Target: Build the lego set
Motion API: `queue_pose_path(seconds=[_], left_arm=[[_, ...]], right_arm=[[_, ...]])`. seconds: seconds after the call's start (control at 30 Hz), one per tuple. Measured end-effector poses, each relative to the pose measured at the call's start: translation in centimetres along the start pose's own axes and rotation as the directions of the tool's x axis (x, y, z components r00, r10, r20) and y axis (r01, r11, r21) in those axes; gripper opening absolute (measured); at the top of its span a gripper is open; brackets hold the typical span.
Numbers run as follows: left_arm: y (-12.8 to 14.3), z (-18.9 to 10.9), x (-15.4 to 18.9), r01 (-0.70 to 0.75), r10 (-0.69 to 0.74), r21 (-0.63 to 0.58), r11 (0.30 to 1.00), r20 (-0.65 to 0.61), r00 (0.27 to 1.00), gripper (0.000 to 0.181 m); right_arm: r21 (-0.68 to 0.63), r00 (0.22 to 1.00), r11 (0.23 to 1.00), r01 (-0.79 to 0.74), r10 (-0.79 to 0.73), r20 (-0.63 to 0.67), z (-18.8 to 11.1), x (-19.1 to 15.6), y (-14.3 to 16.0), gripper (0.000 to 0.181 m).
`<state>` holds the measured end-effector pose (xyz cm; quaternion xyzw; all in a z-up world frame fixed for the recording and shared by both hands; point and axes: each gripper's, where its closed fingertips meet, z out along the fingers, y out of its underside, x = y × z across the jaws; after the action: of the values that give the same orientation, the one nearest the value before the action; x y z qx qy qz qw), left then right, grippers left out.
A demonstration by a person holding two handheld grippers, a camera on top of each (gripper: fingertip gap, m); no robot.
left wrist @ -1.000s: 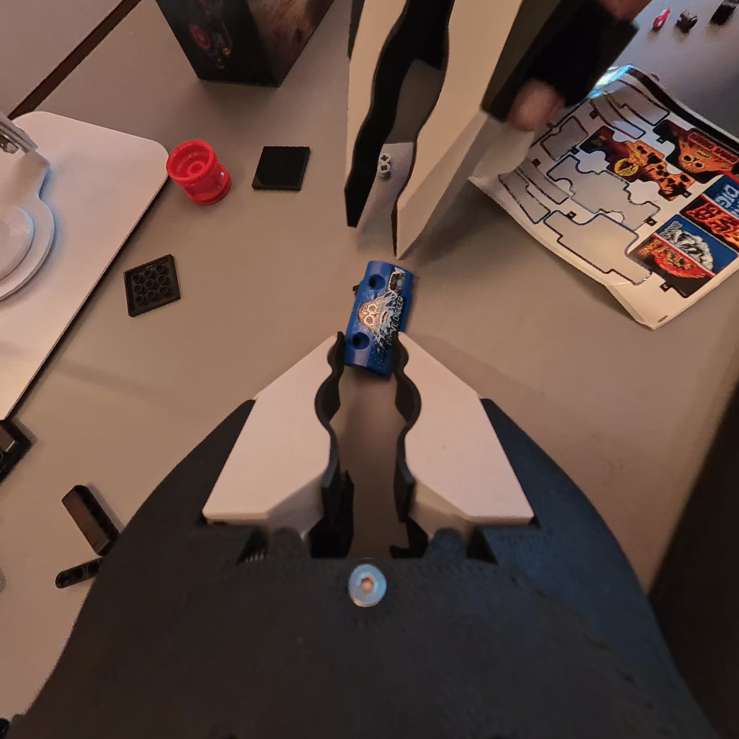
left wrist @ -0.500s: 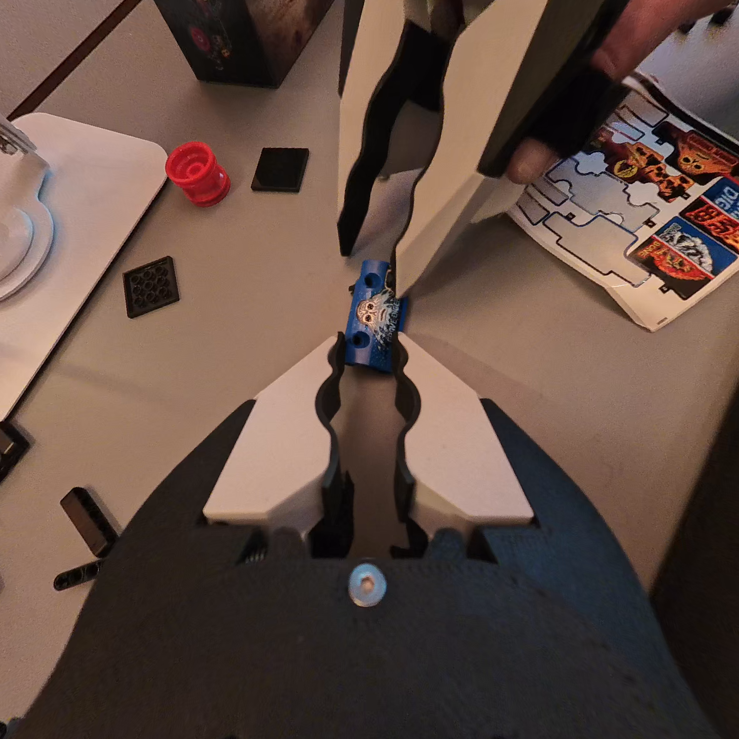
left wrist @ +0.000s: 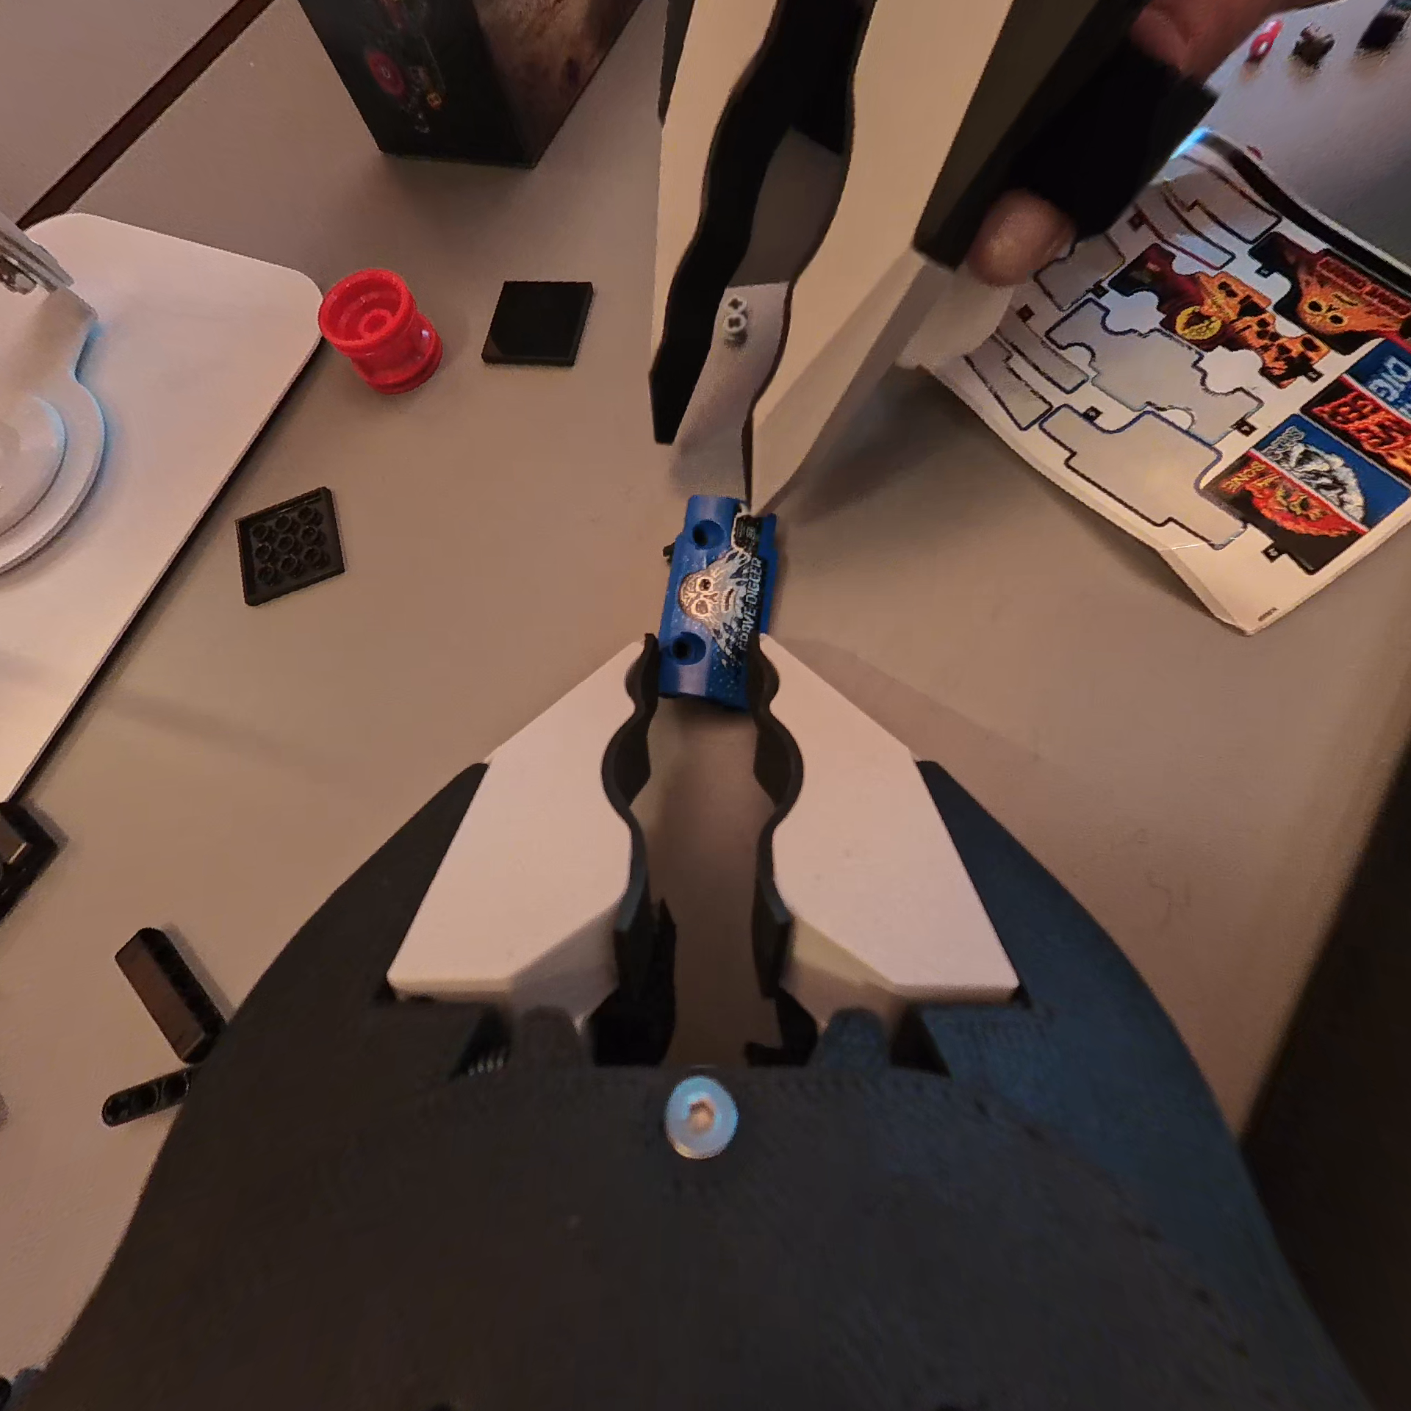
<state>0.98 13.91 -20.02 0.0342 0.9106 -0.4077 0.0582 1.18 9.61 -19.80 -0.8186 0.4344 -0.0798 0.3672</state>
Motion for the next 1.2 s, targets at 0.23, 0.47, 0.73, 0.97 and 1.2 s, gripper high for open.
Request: queue_pose_path(seconds=[0.23, 0.47, 0.73, 0.97, 1.2], left_arm=[[0.0, 0.0, 0.0, 0.001, -0.001, 0.001, 1.000, -0.002, 1.000, 0.021], [0.1, 0.0, 0.1, -0.003, 0.003, 0.002, 1.000, -0.006, 1.000, 0.023], [0.6, 0.4, 0.4, -0.024, 0.024, -0.029, 0.999, -0.007, 1.000, 0.028], [0.6, 0.4, 0.5, -0.024, 0.024, -0.028, 0.999, -0.013, 1.000, 0.026], [0.5, 0.4, 0.4, -0.028, 0.028, -0.030, 0.999, -0.004, 1.000, 0.026]], right_arm=[[0.012, 1.000, 1.000, -0.022, 0.022, 0.003, -0.1, 0.2, 0.0, 0.034], [-0.002, 1.000, 1.000, -0.002, 0.002, -0.020, 0.0, 0.3, 0.1, 0.037], [-0.016, 0.999, 0.999, 0.039, -0.039, -0.034, 1.5, -0.7, -0.3, 0.051], [-0.024, 0.998, 0.999, 0.044, -0.045, -0.035, 1.6, -0.8, -0.2, 0.051], [-0.025, 0.999, 0.999, 0.036, -0.037, -0.038, 1.6, -0.6, -0.2, 0.048]])
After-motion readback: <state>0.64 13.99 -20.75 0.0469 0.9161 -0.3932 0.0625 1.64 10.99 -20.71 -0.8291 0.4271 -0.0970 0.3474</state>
